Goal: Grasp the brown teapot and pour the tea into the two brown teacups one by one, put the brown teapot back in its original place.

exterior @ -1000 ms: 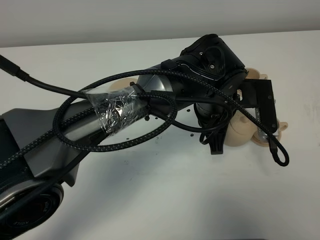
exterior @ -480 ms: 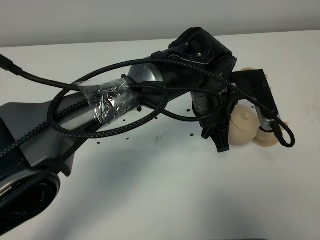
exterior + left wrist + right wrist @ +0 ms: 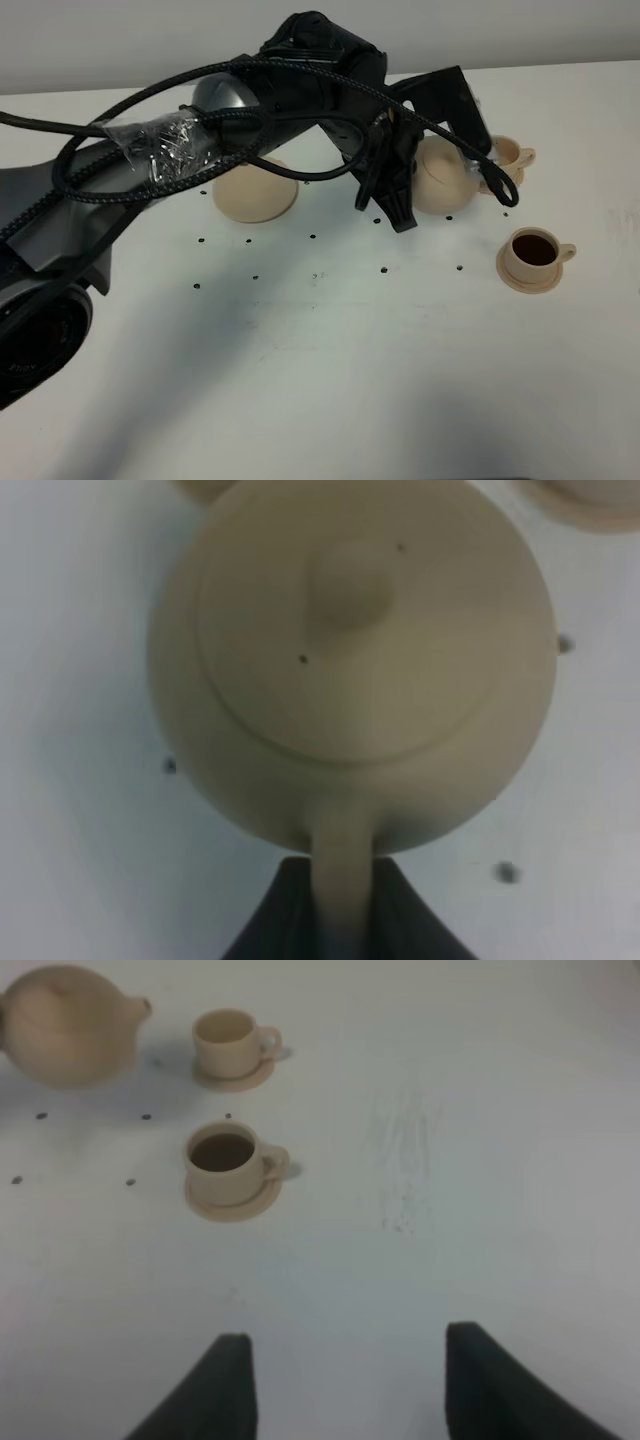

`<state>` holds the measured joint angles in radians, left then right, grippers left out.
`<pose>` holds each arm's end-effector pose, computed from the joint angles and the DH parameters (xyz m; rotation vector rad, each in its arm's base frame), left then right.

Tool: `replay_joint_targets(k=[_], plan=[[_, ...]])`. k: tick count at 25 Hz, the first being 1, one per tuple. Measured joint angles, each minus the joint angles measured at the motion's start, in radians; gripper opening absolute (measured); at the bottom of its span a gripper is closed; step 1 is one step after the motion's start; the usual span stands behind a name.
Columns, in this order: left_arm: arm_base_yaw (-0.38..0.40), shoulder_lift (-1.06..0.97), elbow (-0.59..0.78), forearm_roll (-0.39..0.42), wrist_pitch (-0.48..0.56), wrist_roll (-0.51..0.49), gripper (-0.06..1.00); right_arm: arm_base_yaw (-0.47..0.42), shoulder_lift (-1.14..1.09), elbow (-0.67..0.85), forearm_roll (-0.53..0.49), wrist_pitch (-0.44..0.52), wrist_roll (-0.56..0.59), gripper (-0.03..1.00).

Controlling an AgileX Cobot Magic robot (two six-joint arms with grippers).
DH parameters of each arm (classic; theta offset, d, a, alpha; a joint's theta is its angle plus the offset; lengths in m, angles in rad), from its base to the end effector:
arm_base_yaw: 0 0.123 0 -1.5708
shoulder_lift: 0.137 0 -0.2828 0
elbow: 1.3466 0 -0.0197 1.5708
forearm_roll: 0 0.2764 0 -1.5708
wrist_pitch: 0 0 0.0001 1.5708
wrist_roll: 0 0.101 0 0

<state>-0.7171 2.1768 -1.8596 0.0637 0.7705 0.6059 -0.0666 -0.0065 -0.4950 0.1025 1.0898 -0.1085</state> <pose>0.3944 -0.3380 0.2025 1.6111 2.0011 0.0322 0.0274 0.0074 0.2814 -0.0499 2.0669 0.0155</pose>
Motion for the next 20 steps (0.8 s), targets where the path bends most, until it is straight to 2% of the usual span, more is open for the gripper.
replay_joint_targets(k=[8, 17, 20], plan=[[0.075, 0.009, 0.000, -0.006, -0.139, 0.130, 0.13, 0.000, 0.000, 0.000, 0.000, 0.000, 0.000, 0.42], [0.079, 0.098, 0.000, -0.023, -0.287, 0.298, 0.13, 0.000, 0.000, 0.000, 0.000, 0.000, 0.000, 0.42], [0.083, 0.100, 0.000, -0.023, -0.337, 0.326, 0.13, 0.000, 0.000, 0.000, 0.000, 0.000, 0.000, 0.42]])
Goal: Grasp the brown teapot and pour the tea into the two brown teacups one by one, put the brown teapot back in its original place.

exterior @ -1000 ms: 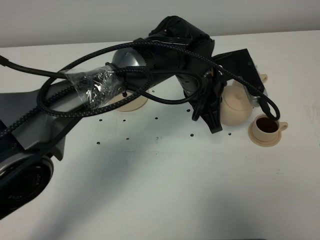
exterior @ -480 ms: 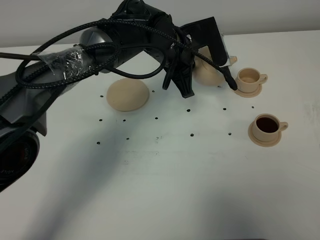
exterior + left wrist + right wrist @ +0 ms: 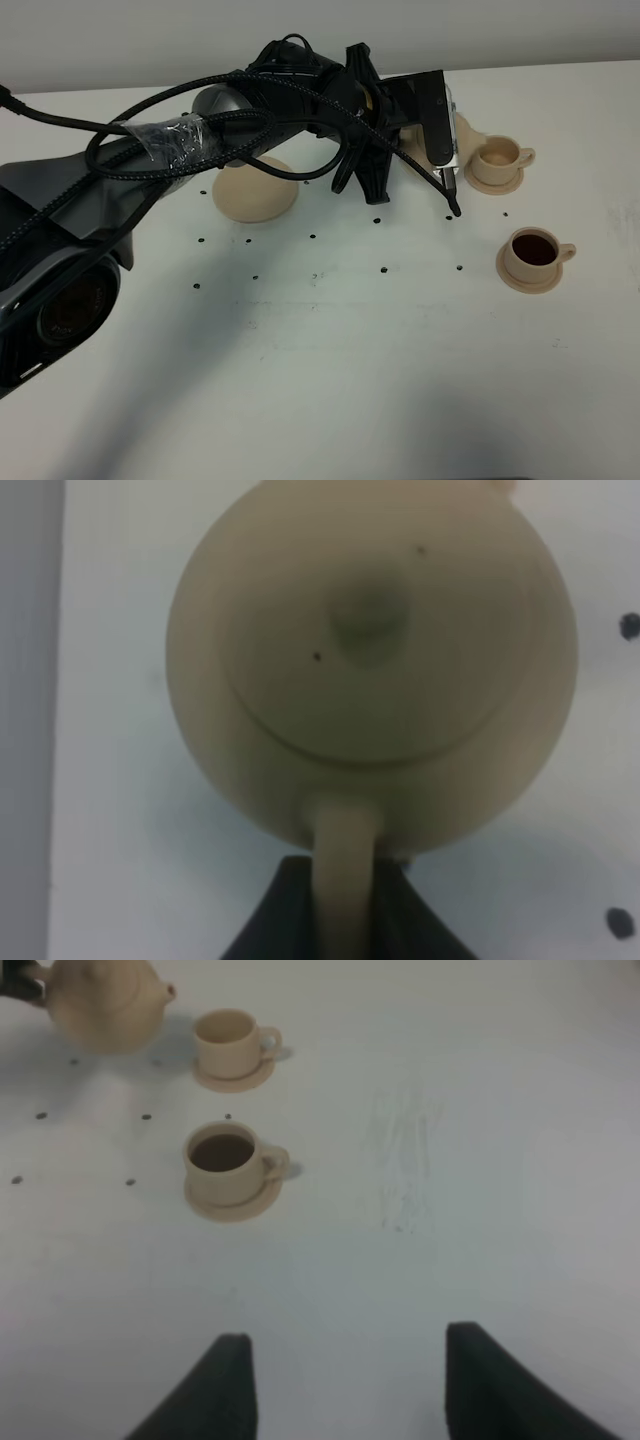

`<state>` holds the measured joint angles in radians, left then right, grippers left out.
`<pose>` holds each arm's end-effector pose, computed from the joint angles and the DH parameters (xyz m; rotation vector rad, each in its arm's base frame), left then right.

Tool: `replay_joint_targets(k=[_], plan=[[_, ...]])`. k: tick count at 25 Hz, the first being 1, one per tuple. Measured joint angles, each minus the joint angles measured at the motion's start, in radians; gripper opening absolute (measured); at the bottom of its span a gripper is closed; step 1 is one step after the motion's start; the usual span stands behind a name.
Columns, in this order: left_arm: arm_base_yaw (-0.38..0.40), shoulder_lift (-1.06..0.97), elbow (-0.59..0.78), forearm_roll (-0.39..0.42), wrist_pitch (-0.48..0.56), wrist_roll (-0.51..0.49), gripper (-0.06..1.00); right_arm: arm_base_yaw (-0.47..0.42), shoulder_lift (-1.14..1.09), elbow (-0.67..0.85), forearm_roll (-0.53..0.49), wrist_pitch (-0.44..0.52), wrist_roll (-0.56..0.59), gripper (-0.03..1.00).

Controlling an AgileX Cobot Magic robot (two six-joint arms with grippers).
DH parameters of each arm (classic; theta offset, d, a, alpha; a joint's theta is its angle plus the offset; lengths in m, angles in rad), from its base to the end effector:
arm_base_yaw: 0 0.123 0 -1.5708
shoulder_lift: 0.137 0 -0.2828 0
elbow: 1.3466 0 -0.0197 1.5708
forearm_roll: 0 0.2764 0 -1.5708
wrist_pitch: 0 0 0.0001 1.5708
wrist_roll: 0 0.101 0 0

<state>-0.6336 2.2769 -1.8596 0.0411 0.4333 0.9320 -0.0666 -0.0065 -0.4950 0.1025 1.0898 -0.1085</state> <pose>0.4458 -0.3254 0.1703 1.6759 1.6350 0.1871 0.0274 0.0074 0.2814 -0.0499 2.0669 0.0155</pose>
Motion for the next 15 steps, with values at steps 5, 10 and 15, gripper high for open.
replay_joint_targets(k=[5, 10, 15], plan=[[0.015, 0.000, 0.000, -0.004, -0.036, 0.020, 0.13, 0.000, 0.000, 0.000, 0.000, 0.000, 0.000, 0.42], [0.046, 0.000, 0.000, -0.028, -0.030, 0.082, 0.13, 0.000, 0.000, 0.000, 0.000, 0.000, 0.000, 0.42], [0.060, 0.000, 0.000, -0.072, -0.034, 0.198, 0.13, 0.000, 0.000, 0.000, 0.000, 0.000, 0.000, 0.42]])
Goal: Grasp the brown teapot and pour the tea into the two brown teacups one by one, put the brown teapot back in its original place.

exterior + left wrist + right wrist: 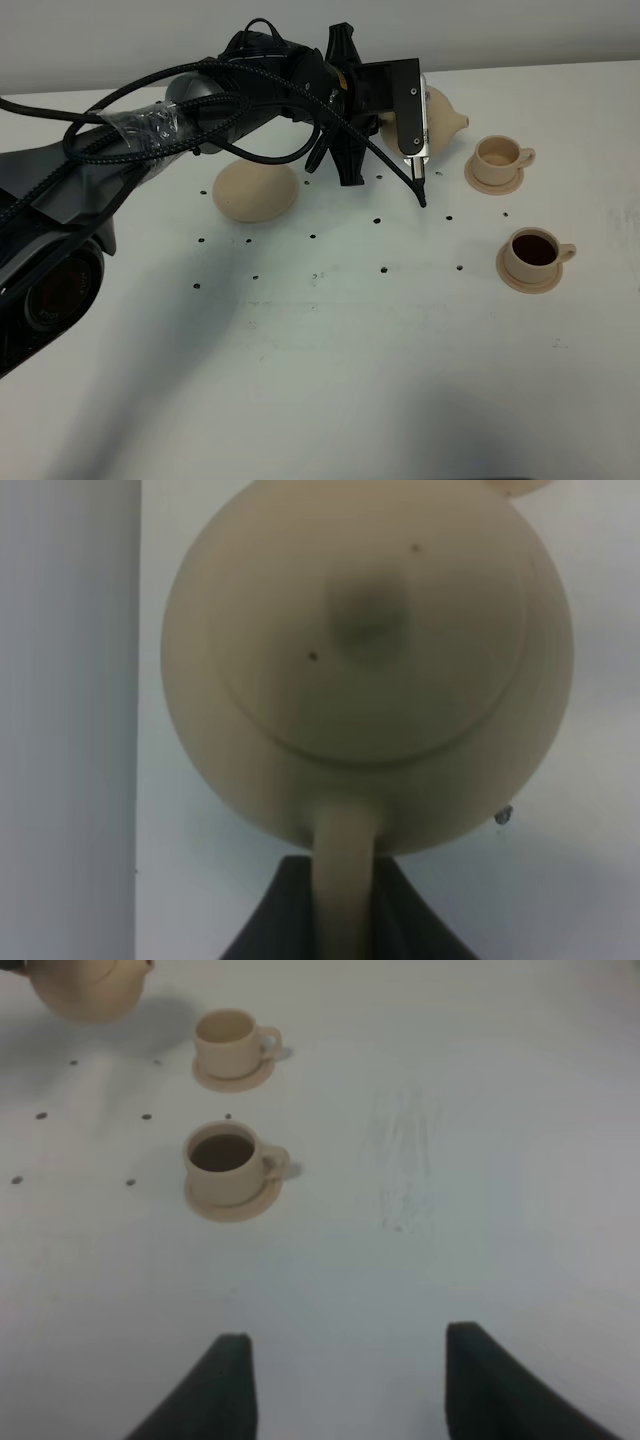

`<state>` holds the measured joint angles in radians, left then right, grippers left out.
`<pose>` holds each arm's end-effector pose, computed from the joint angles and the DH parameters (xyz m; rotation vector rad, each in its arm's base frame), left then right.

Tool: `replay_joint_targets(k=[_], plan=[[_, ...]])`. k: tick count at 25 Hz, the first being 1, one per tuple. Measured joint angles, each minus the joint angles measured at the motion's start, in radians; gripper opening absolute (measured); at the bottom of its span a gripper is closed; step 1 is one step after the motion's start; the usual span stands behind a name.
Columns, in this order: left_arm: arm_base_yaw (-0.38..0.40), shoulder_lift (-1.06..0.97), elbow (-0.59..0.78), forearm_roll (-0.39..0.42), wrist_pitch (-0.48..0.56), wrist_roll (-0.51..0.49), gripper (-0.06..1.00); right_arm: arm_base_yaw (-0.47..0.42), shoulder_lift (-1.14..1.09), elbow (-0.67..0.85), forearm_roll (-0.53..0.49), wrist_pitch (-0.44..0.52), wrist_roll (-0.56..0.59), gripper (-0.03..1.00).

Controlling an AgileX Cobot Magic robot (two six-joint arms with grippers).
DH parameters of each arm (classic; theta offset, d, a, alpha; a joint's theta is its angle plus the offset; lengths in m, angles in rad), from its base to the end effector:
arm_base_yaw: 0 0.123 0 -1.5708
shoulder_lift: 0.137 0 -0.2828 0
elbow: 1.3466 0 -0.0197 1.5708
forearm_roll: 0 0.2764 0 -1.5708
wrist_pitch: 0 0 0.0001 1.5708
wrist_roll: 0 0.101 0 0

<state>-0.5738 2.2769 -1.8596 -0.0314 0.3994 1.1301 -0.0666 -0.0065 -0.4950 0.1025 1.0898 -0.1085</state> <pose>0.4648 -0.3019 0.1728 1.7232 1.5439 0.2562 0.0274 0.0074 0.2814 -0.0499 2.0669 0.0155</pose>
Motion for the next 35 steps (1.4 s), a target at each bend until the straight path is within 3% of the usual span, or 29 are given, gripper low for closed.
replay_joint_targets(k=[21, 35], plan=[[-0.020, 0.075, 0.000, -0.006, -0.243, 0.029, 0.13, 0.000, 0.000, 0.000, 0.000, 0.000, 0.000, 0.42], [-0.030, 0.086, 0.000, -0.007, -0.335, 0.027, 0.13, 0.000, 0.000, 0.000, 0.000, 0.000, 0.000, 0.42]])
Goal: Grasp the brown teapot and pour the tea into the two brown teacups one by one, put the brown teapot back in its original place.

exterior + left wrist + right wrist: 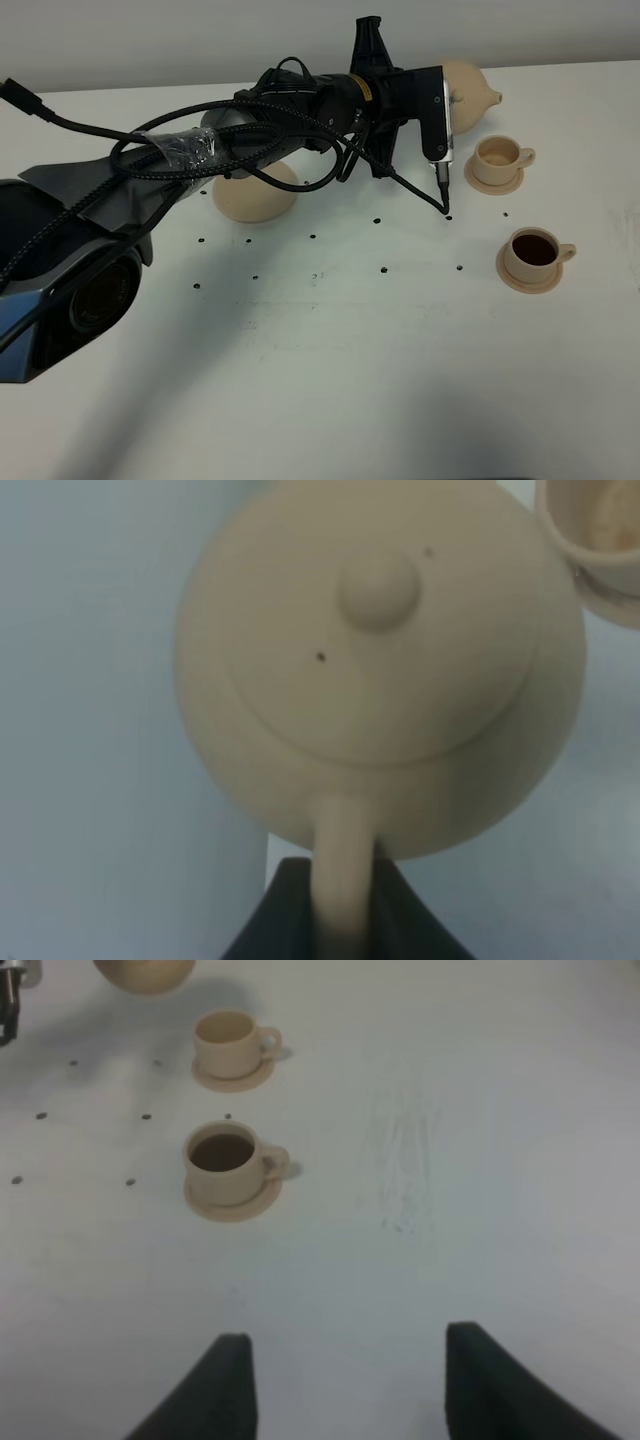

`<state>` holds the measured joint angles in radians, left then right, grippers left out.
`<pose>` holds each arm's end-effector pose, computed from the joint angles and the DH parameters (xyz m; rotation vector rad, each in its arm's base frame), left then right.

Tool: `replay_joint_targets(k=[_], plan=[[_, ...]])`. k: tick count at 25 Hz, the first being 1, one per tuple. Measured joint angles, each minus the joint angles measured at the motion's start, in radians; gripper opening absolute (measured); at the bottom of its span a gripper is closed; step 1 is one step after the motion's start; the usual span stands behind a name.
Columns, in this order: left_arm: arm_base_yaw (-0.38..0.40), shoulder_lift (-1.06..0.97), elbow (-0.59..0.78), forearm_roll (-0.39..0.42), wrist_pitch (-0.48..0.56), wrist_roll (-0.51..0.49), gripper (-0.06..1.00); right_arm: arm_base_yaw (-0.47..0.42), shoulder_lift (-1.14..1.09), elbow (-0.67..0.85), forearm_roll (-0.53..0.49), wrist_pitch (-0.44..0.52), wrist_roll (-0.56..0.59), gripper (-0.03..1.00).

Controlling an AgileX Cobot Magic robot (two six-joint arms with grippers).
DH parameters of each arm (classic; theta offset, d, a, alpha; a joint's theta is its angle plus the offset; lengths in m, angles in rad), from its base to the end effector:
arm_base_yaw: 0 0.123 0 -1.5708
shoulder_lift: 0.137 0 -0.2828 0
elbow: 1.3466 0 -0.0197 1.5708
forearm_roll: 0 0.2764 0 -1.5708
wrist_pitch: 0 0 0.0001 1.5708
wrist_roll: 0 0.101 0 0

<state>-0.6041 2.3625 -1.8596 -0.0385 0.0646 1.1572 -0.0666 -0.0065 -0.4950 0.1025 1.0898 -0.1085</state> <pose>0.4746 -0.3279 0.1520 1.5687 1.3445 0.3165 0.0274 0.0074 0.2814 -0.0499 2.0669 0.0155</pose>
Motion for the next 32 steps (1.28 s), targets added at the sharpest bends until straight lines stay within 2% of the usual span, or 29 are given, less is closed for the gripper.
replay_joint_targets(k=[9, 23, 32], plan=[[-0.005, 0.024, 0.000, 0.000, -0.058, 0.035, 0.13, 0.000, 0.000, 0.000, 0.000, 0.000, 0.000, 0.42], [-0.008, 0.036, 0.000, 0.001, -0.081, 0.179, 0.13, 0.000, 0.000, 0.000, 0.000, 0.000, 0.000, 0.42], [-0.008, 0.036, 0.000, 0.000, -0.121, 0.231, 0.13, 0.000, 0.000, 0.000, 0.000, 0.000, 0.000, 0.42]])
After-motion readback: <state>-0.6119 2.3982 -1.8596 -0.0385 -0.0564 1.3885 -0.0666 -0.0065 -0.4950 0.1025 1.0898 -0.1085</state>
